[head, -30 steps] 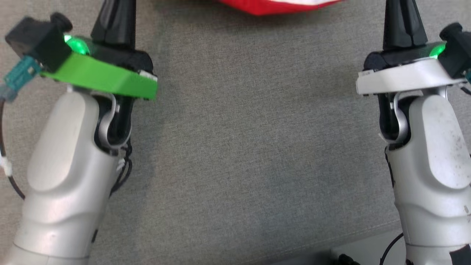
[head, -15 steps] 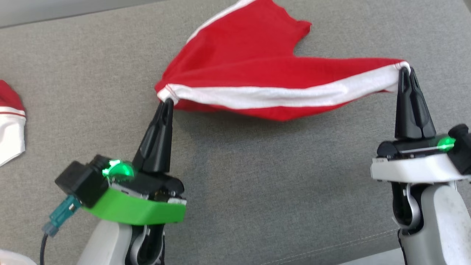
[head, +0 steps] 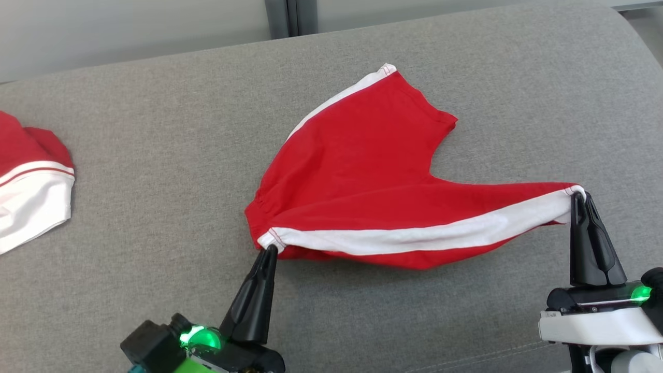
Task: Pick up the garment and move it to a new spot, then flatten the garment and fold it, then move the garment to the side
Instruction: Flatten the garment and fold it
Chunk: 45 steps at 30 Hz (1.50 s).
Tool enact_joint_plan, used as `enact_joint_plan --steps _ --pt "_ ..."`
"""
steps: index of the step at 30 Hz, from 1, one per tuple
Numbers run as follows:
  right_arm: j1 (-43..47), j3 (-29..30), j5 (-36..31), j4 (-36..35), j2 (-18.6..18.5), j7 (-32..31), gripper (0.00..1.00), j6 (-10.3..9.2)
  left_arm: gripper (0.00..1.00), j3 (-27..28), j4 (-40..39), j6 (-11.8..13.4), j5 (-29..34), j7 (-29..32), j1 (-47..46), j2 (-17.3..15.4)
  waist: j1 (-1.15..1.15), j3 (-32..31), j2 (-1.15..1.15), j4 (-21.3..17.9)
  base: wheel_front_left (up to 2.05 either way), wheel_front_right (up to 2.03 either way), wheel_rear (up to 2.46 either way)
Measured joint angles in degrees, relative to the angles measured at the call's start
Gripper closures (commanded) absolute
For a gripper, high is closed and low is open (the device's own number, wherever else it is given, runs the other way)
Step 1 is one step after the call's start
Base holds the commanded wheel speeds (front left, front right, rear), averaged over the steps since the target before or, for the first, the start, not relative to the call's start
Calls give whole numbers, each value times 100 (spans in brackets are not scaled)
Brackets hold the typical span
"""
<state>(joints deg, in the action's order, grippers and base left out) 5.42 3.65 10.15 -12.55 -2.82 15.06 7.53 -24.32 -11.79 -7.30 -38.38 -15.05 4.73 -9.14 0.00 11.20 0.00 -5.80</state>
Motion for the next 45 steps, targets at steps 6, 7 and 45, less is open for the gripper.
enact_joint_plan --steps 6,7,45 --pt "-553 99 -42 450 2 1 100 0 100 -202 553 -1 -472 -8 -205 191 0 254 0 130 0 0 0" --pt "-677 105 -92 575 -9 0 100 0 100 -187 643 -1 -542 -8 -293 229 0 294 0 156 0 0 0" --pt "-6637 -2253 549 6586 -1920 -478 100 1 47 -1015 2390 1039 -2236 0 -3339 633 0 1898 0 1706 0 0 0"
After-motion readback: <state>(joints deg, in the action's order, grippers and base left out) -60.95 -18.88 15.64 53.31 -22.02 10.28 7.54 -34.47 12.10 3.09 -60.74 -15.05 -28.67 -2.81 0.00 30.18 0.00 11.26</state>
